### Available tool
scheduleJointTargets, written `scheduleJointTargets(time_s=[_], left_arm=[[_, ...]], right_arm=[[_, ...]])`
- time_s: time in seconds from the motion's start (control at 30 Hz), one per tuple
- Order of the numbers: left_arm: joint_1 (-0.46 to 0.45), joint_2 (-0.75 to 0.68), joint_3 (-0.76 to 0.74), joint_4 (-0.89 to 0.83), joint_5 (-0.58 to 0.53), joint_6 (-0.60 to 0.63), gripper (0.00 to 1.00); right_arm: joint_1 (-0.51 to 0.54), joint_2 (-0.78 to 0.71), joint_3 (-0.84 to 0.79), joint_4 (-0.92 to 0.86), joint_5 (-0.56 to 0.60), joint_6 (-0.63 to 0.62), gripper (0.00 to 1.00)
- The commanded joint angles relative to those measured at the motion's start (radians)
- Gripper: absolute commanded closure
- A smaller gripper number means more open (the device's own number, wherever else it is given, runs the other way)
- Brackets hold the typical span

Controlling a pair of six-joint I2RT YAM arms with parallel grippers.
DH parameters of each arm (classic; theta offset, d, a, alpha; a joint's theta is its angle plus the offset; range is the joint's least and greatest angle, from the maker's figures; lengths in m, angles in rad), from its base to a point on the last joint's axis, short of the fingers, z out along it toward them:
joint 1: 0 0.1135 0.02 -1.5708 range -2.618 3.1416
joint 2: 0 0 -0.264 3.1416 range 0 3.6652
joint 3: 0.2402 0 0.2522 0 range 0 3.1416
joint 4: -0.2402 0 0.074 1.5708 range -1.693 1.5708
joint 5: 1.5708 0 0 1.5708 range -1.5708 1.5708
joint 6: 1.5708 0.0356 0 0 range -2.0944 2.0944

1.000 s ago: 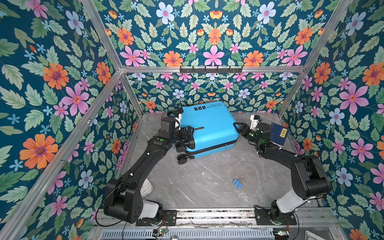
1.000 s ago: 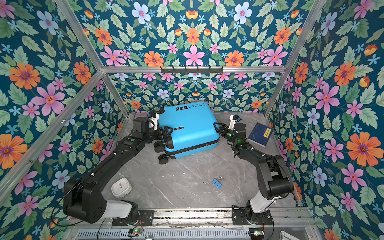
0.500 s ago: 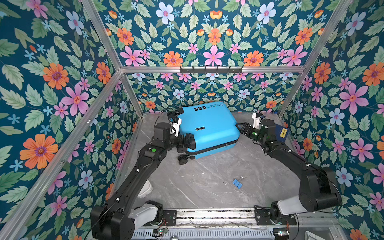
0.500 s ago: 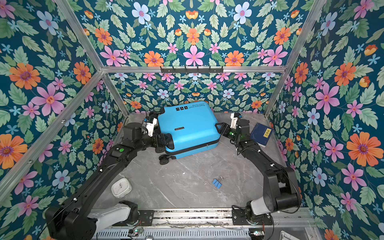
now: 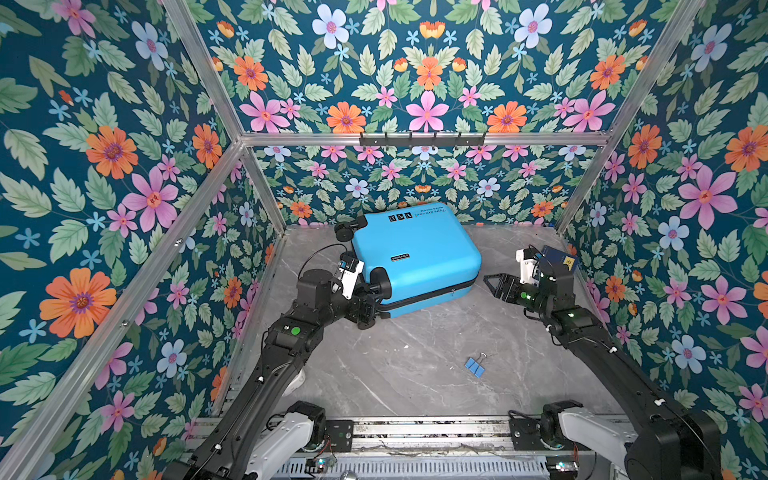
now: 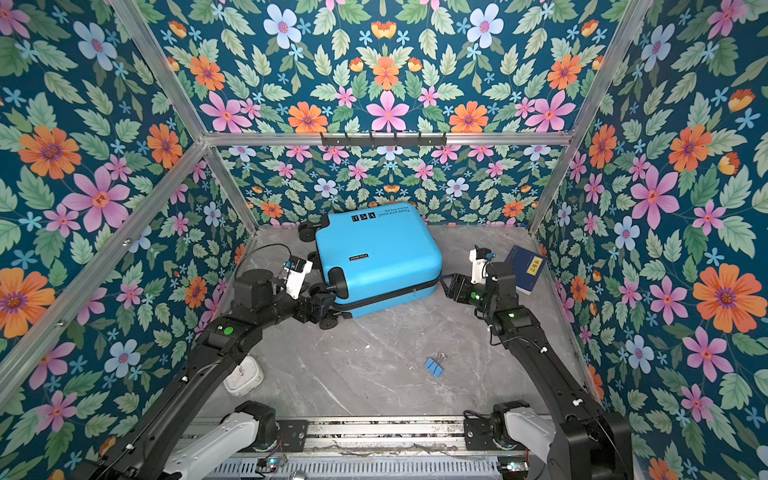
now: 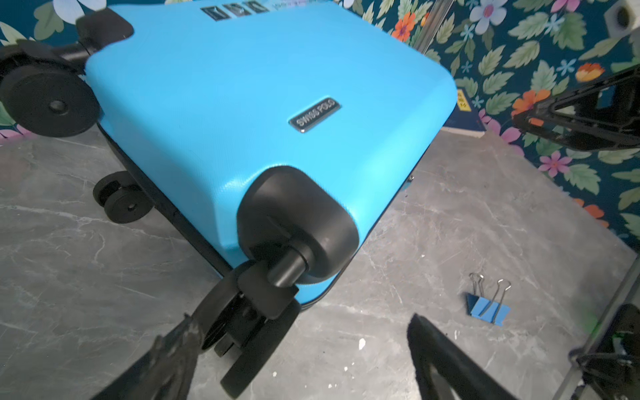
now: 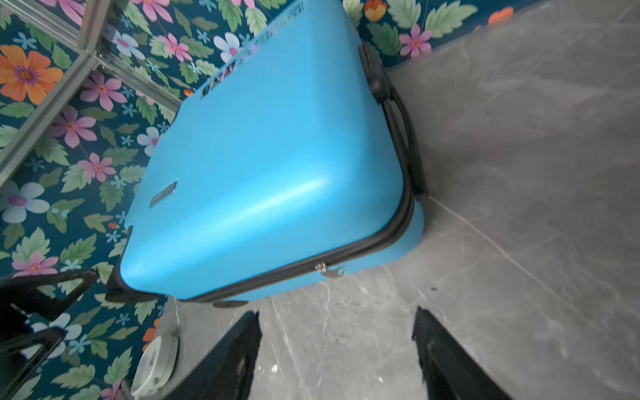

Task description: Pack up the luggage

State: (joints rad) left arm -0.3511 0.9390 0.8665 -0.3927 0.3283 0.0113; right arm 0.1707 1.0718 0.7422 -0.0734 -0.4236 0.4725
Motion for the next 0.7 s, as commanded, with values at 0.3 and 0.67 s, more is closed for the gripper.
scheduleJointTargets(time_s=[0.3, 0.67], left_arm=[[0.007, 0.036, -0.058, 0.035, -0.031, 0.180, 0.11], [0.007, 0.214, 0.004, 0.041, -0.075, 0.312, 0.17]], right_arm=[[0.049, 0.079, -0.044, 0.030, -0.038, 0.056, 0.32], [0.049, 0.134, -0.006, 0.021, -0.059, 0.045, 0.33]])
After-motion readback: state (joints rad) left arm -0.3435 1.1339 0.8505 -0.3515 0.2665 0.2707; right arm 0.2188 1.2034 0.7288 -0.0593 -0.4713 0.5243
